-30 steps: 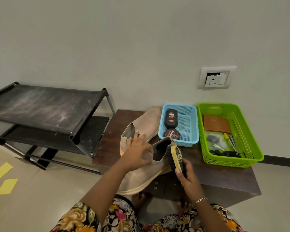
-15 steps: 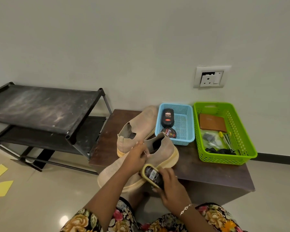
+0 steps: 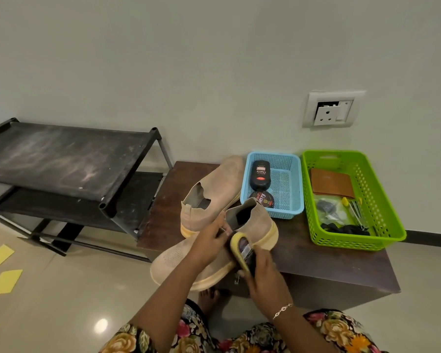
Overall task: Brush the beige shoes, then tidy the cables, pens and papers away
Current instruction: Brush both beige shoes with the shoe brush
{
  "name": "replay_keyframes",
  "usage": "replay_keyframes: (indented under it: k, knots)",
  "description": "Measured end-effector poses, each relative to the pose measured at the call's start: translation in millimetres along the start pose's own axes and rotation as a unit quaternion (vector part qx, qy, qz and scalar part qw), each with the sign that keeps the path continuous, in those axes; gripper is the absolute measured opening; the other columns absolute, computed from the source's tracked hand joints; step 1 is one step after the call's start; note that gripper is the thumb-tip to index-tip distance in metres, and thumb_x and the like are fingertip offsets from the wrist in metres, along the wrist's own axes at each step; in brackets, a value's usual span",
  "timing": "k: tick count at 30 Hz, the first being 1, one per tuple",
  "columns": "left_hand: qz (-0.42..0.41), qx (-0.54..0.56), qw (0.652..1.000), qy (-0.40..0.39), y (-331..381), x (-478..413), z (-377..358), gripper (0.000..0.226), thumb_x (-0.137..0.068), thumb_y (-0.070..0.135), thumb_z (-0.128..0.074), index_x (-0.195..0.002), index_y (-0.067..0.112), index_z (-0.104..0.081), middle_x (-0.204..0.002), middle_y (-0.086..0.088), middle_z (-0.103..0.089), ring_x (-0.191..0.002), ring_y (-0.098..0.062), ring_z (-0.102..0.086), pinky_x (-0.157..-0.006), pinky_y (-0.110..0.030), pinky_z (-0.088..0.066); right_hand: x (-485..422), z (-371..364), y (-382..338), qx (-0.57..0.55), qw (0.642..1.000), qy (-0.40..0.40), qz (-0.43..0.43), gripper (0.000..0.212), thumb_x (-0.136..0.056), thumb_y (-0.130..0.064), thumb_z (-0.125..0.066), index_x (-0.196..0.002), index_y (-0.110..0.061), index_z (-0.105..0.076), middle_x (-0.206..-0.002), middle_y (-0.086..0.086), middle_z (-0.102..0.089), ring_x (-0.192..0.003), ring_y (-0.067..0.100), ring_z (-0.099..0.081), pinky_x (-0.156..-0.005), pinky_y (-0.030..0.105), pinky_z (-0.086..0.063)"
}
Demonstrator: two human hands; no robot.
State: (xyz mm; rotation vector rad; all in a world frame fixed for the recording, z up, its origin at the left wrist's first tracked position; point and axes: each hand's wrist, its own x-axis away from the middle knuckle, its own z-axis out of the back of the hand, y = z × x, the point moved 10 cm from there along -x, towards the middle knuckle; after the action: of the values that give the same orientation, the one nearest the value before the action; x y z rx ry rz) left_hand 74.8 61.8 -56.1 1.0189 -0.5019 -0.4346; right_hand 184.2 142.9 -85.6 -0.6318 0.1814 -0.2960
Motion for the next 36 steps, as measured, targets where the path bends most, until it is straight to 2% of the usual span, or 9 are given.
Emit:
replay_keyframes:
  k: [3,7,10,15,20,24,27,32,36]
  knots:
    - [0.024,0.027,0.999,-0.012,-12,-4,1,0.02,-0.093,-0.004,-0.044,-0.11,-0.009,-0.053,-0.119,-0.02,-0.056,-0.111,-0.012,-0.049,-0.086,-0.015,-0.04,-8,12,11,0.035,0.999,0.03,-0.006,0.055,-0.087,-0.047,-0.042,-0.129,-0.011,-0.037,-0.116,0.013,-0.052,-0.087,0.035,-0.059,-0.065,0.037,-0.048]
    - [0.022,0.041,0.997,-0.06,-16,1,-12,0.011,-0.094,0.0,-0.045,-0.097,0.002,-0.055,-0.104,0.011,-0.046,-0.088,0.011,-0.04,-0.083,-0.014,-0.036,-22,43,84,-0.048,0.966,0.096,-0.235,0.049,-0.091,-0.027,-0.052,-0.13,-0.001,-0.039,-0.124,0.023,-0.049,-0.103,0.042,-0.055,-0.081,0.044,-0.044]
    - [0.016,0.06,0.997,-0.046,-15,-1,-11,0.021,-0.093,-0.002,-0.045,-0.078,0.012,-0.049,-0.106,0.006,-0.048,-0.096,0.013,-0.039,-0.093,-0.018,-0.03,-17,27,49,-0.065,0.989,0.043,-0.127,0.054,-0.09,-0.033,-0.052,-0.134,-0.006,-0.037,-0.125,0.017,-0.053,-0.105,0.039,-0.056,-0.082,0.04,-0.044]
    - [0.008,0.063,0.998,-0.017,-21,-7,0,0.018,-0.094,-0.003,-0.043,-0.107,-0.009,-0.054,-0.119,-0.003,-0.051,-0.101,0.004,-0.048,-0.085,-0.014,-0.039,-4,4,-5,0.073,0.994,0.014,0.077,0.054,-0.085,-0.044,-0.043,-0.132,-0.018,-0.03,-0.119,0.007,-0.057,-0.095,0.031,-0.061,-0.069,0.033,-0.05]
    - [0.045,0.074,0.995,-0.056,-21,-1,-11,0.03,-0.094,-0.002,-0.042,-0.071,0.017,-0.045,-0.093,-0.002,-0.05,-0.084,0.001,-0.042,-0.068,-0.012,-0.037,-30,37,73,-0.072,0.974,0.072,-0.204,0.05,-0.09,-0.027,-0.053,-0.133,-0.008,-0.036,-0.125,0.018,-0.055,-0.105,0.039,-0.055,-0.08,0.039,-0.044]
    - [0.025,0.105,0.994,-0.031,-21,-6,-7,0.028,-0.094,-0.004,-0.042,-0.073,0.013,-0.046,-0.122,-0.002,-0.049,-0.116,-0.008,-0.041,-0.09,-0.019,-0.037,-6,0,7,-0.006,0.997,-0.08,-0.017,0.062,-0.092,-0.036,-0.049,-0.142,-0.012,-0.023,-0.134,0.009,-0.048,-0.111,0.032,-0.051,-0.086,0.035,-0.041]
    - [0.021,0.083,0.995,-0.041,-21,-4,-6,0.025,-0.096,0.0,-0.041,-0.075,0.012,-0.048,-0.102,0.001,-0.049,-0.093,-0.007,-0.042,-0.072,-0.013,-0.038,7,-28,-9,0.127,0.966,-0.203,0.101,0.071,-0.085,-0.052,-0.022,-0.146,-0.016,-0.014,-0.142,0.005,-0.035,-0.116,0.028,-0.045,-0.089,0.037,-0.043]
    - [0.002,0.111,0.992,-0.053,-9,1,-9,0.029,-0.095,-0.007,-0.038,-0.073,0.011,-0.045,-0.131,0.001,-0.043,-0.126,-0.008,-0.036,-0.088,-0.006,-0.039,-17,0,17,0.113,0.992,-0.041,0.039,0.05,-0.075,-0.04,-0.054,-0.12,-0.02,-0.043,-0.099,0.003,-0.063,-0.078,0.025,-0.063,-0.052,0.032,-0.051]
    - [0.001,0.082,0.995,-0.053,-17,-1,-8,0.014,-0.095,-0.002,-0.041,-0.098,-0.002,-0.055,-0.137,0.001,-0.041,-0.128,-0.004,-0.031,-0.099,-0.017,-0.032,-30,26,59,-0.048,0.989,0.056,-0.128,0.052,-0.088,-0.027,-0.057,-0.133,-0.006,-0.04,-0.125,0.016,-0.053,-0.105,0.038,-0.055,-0.083,0.042,-0.046]
